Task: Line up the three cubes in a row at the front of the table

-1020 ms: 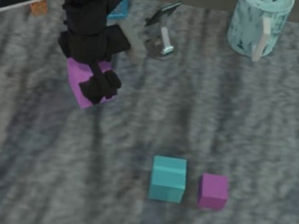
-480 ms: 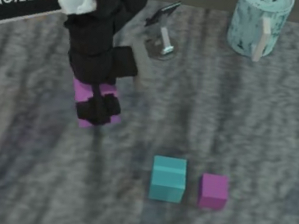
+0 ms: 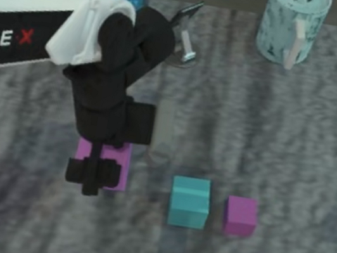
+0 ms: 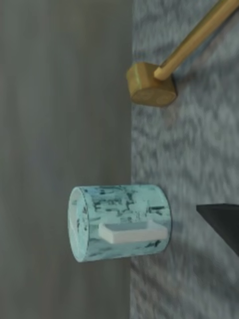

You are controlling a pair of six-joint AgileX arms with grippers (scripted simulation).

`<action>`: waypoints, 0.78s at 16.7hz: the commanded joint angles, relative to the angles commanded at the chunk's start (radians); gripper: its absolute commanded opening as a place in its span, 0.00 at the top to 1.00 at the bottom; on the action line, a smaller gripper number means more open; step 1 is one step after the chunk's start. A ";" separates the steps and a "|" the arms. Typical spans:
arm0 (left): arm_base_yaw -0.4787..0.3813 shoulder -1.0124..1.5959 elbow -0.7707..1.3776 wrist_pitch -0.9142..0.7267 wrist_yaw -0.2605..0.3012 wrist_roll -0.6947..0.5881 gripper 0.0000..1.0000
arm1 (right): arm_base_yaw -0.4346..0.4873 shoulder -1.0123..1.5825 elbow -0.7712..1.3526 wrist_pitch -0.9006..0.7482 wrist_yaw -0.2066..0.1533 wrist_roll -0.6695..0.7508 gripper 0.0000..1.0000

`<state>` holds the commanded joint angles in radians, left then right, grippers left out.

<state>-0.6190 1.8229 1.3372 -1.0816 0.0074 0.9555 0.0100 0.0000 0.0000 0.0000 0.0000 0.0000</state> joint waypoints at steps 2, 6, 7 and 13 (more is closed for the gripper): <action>0.000 0.000 0.000 0.000 0.000 0.000 1.00 | 0.000 0.000 0.000 0.000 0.000 0.000 0.00; 0.004 0.017 -0.020 0.037 0.000 -0.001 1.00 | 0.000 0.000 0.000 0.000 0.000 0.000 0.00; 0.003 0.027 -0.037 0.067 0.000 -0.001 1.00 | 0.000 0.000 0.000 0.000 0.000 0.000 0.00; -0.003 0.100 -0.153 0.254 0.000 -0.002 1.00 | 0.000 0.000 0.000 0.000 0.000 0.000 0.00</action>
<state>-0.6221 1.9226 1.1847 -0.8279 0.0079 0.9535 0.0100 0.0000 0.0000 0.0000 0.0000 0.0000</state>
